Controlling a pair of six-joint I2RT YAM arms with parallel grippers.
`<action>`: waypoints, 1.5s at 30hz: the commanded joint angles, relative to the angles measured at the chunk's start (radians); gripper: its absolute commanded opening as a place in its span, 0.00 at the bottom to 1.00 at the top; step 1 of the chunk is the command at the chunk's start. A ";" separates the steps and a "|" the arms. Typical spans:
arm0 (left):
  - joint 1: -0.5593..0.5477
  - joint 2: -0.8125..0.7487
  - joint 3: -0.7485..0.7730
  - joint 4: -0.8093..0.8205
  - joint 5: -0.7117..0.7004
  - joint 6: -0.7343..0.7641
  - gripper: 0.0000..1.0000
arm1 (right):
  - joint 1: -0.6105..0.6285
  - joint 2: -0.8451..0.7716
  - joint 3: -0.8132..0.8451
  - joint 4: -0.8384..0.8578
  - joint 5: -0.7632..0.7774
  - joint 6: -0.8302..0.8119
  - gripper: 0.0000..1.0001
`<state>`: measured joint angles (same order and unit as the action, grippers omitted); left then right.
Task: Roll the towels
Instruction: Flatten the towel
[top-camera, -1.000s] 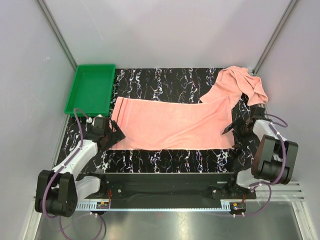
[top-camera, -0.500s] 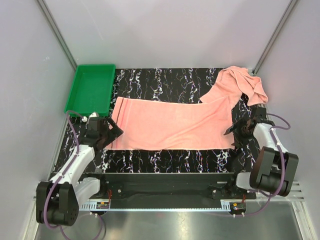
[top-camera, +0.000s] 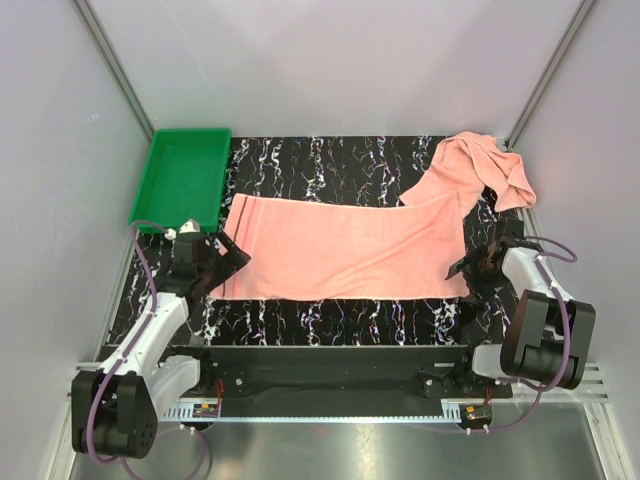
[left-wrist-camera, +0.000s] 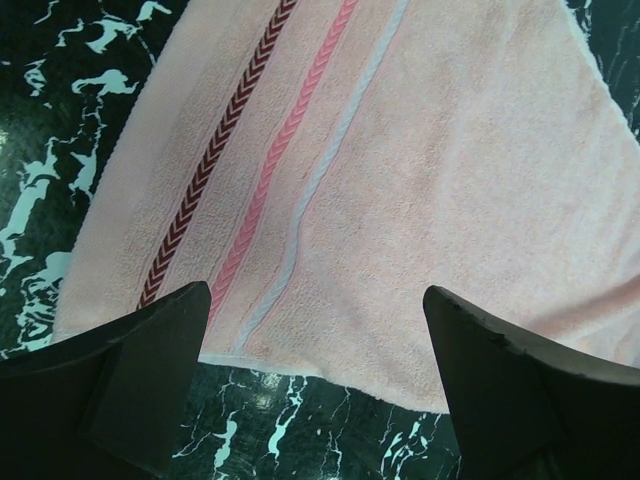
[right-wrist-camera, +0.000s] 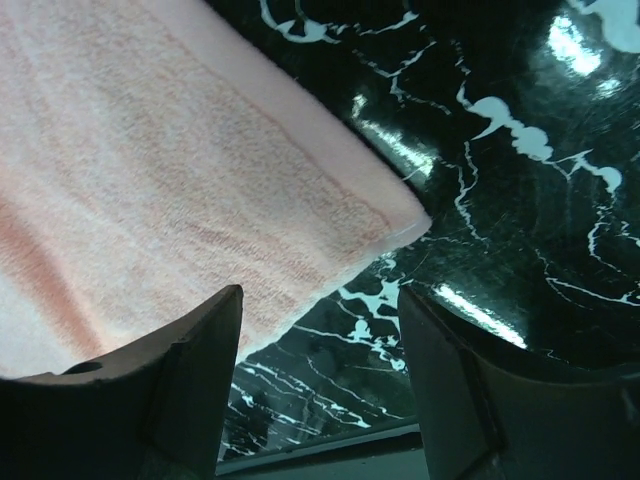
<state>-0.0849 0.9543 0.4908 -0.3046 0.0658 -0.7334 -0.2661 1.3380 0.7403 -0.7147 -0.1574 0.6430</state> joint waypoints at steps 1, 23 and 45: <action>0.008 -0.012 -0.003 0.078 0.060 0.006 0.93 | 0.005 0.029 0.002 -0.008 0.085 0.043 0.70; 0.054 0.008 -0.046 0.068 0.104 -0.021 0.92 | -0.065 0.092 0.074 0.044 0.098 -0.002 0.00; -0.062 -0.080 -0.089 -0.194 -0.170 -0.086 0.89 | -0.151 0.024 -0.013 0.165 -0.169 -0.069 0.00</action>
<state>-0.1089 0.8658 0.3828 -0.4629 0.0227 -0.7925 -0.4152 1.3914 0.7410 -0.5953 -0.2512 0.5835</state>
